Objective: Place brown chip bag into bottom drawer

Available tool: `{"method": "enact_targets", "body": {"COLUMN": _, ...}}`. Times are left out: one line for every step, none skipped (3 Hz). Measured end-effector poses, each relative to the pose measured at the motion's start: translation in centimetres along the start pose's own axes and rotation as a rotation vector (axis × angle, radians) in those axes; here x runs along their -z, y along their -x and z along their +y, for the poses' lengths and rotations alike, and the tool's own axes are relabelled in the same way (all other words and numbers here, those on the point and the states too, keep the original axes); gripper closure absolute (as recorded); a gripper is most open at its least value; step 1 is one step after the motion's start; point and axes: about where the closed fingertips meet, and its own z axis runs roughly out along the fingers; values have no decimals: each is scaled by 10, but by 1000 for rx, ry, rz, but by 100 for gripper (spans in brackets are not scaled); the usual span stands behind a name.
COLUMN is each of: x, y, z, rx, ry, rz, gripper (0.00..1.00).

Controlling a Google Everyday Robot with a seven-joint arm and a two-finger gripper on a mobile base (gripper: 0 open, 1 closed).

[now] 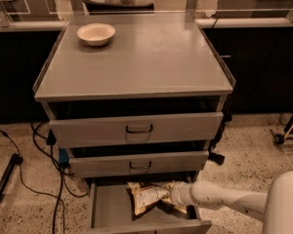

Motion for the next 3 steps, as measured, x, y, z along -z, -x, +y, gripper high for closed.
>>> {"method": "enact_targets", "body": {"x": -15, "y": -5, "z": -1, "rx": 46, "ry": -48, "rz": -14, "gripper": 100}}
{"method": "enact_targets", "body": {"x": -34, "y": -5, "z": -6, "rx": 88, "ry": -91, "rz": -46, "gripper": 100}}
{"method": "enact_targets", "body": {"x": -56, "y": -5, "z": -13, "rx": 113, "ry": -113, "rz": -74, "gripper": 100}}
